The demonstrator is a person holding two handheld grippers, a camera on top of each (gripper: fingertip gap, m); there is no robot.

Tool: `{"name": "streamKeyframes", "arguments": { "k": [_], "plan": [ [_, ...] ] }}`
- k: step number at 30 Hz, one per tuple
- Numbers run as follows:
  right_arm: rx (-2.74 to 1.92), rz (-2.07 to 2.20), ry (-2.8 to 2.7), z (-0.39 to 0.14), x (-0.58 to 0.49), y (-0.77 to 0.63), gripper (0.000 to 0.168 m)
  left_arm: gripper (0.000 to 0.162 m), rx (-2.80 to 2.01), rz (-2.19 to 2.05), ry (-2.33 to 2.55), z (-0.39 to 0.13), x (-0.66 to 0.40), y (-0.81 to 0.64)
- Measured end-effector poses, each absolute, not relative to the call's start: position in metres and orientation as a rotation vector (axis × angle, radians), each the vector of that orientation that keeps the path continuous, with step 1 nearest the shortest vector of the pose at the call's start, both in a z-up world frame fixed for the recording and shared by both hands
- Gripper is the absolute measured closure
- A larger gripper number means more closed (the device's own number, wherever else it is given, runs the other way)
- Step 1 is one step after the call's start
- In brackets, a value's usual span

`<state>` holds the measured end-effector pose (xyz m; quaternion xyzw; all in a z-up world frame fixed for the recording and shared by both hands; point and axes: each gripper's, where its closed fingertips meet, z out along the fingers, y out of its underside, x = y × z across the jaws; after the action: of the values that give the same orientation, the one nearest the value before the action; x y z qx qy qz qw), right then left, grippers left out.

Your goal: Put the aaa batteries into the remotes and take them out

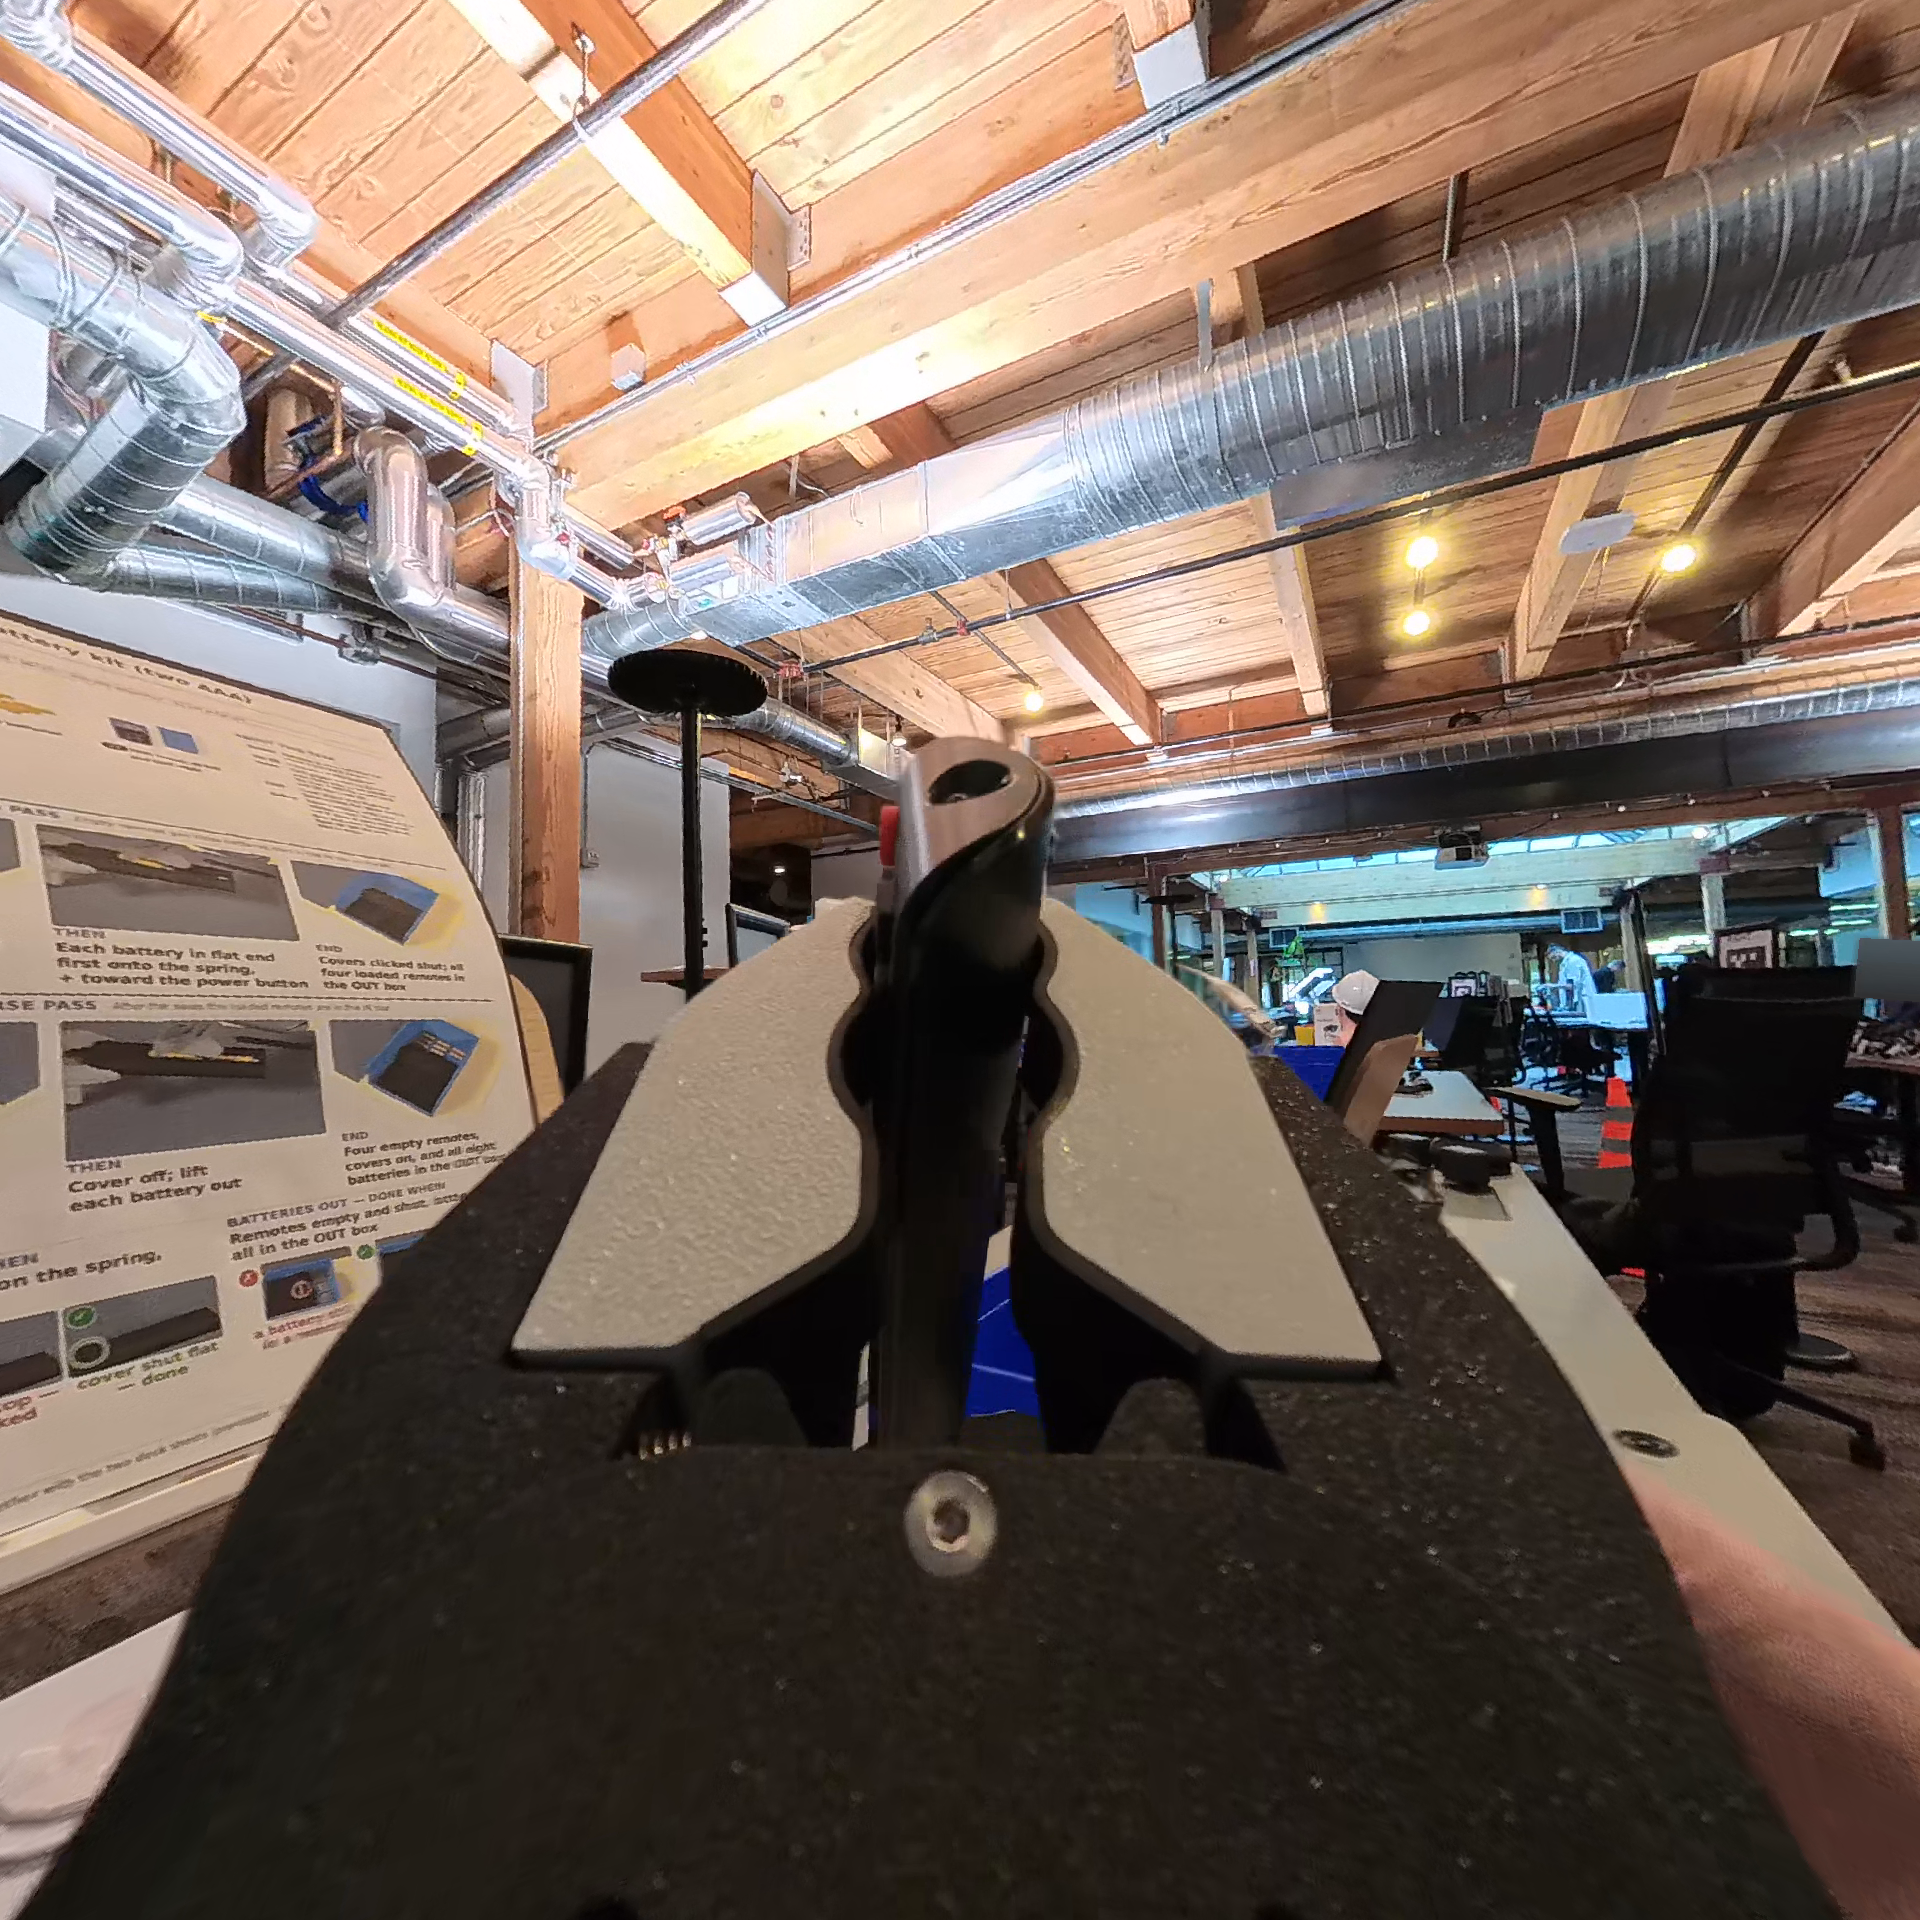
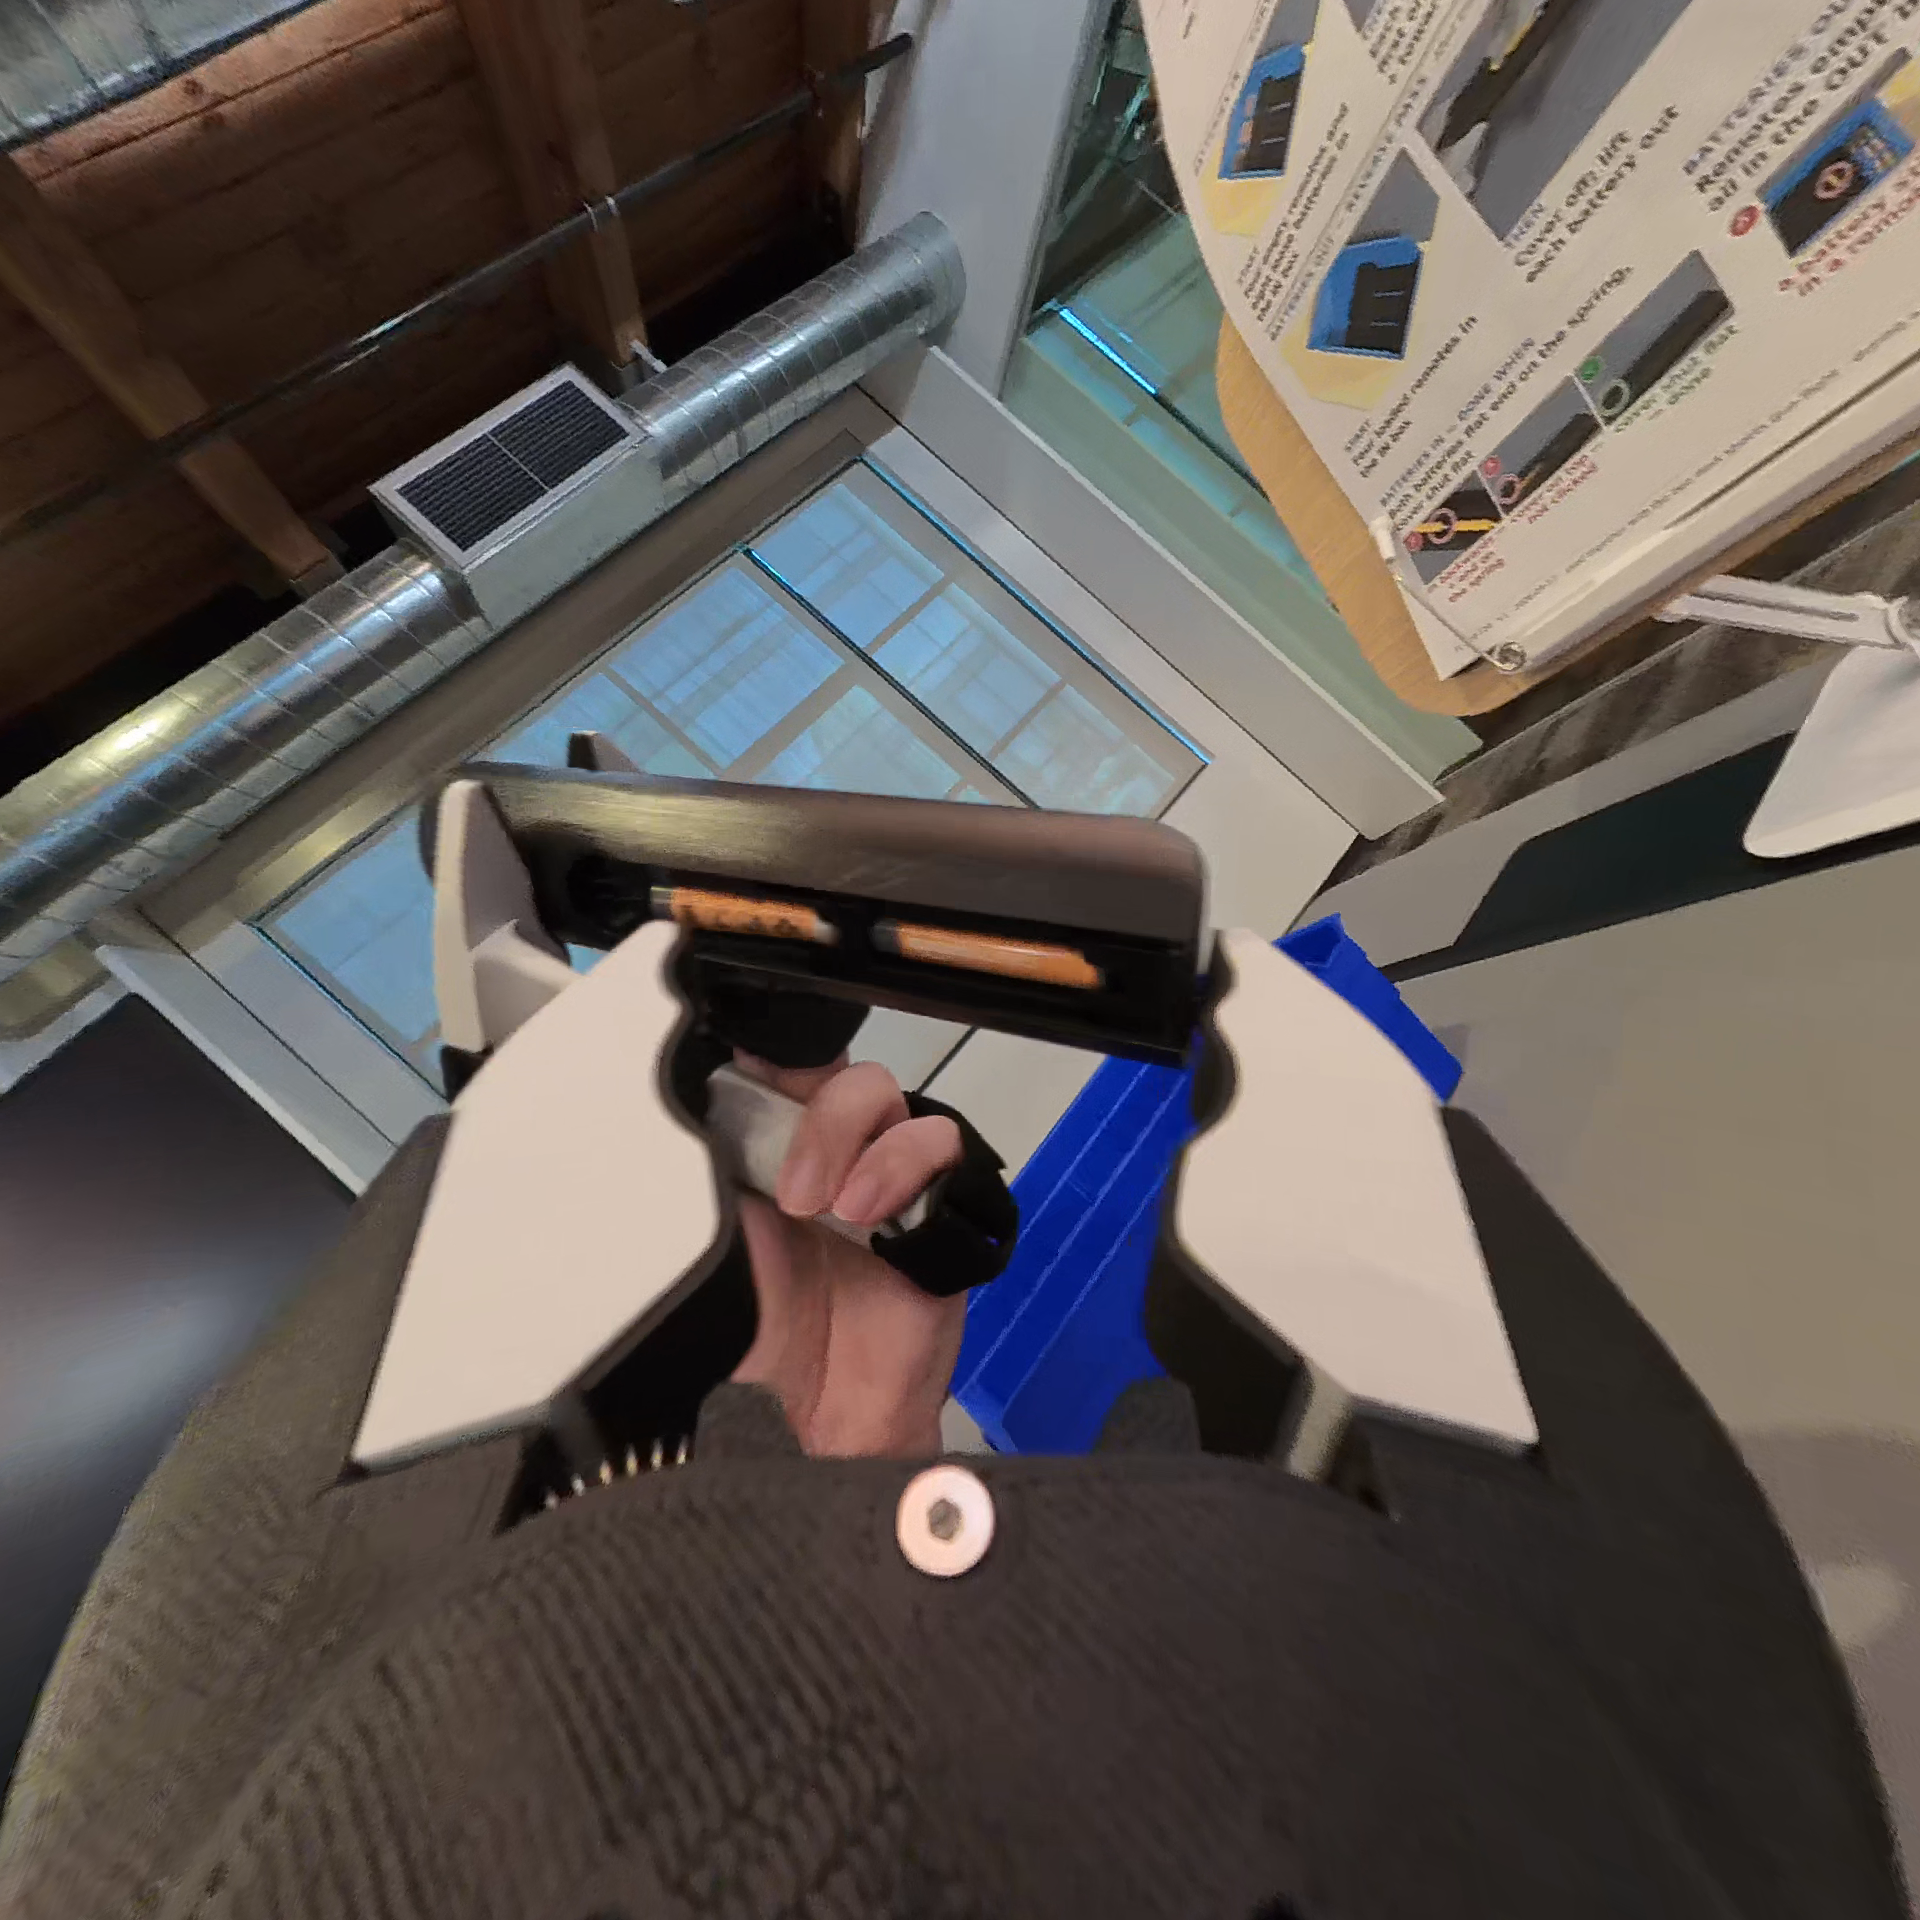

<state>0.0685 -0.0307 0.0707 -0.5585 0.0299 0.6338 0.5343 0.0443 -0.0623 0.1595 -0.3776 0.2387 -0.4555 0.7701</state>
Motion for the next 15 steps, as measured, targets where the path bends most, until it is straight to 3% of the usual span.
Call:
{"name": "streamKeyframes", "arguments": {
  "k": [3, 4, 10, 15],
  "plan": [
    [-1.395, 1.406, 0.048, 0.074, 0.064, -0.031, 0.040, 0.139, -0.811, -0.967, 0.512, 0.158, 0.043, -0.061],
    [-1.412, 1.408, 0.050, 0.075, 0.062, -0.032, 0.037, 0.139, -0.815, -0.974, 0.521, 0.158, 0.044, -0.061],
    [-1.456, 1.431, 0.161, 0.070, 0.067, -0.026, 0.049, 0.138, -0.828, -1.031, 0.545, 0.153, 0.052, -0.062],
    [-1.505, 1.371, 0.161, 0.062, 0.068, -0.023, 0.046, 0.137, -0.845, -1.016, 0.590, 0.147, 0.066, -0.067]
  ]
}}
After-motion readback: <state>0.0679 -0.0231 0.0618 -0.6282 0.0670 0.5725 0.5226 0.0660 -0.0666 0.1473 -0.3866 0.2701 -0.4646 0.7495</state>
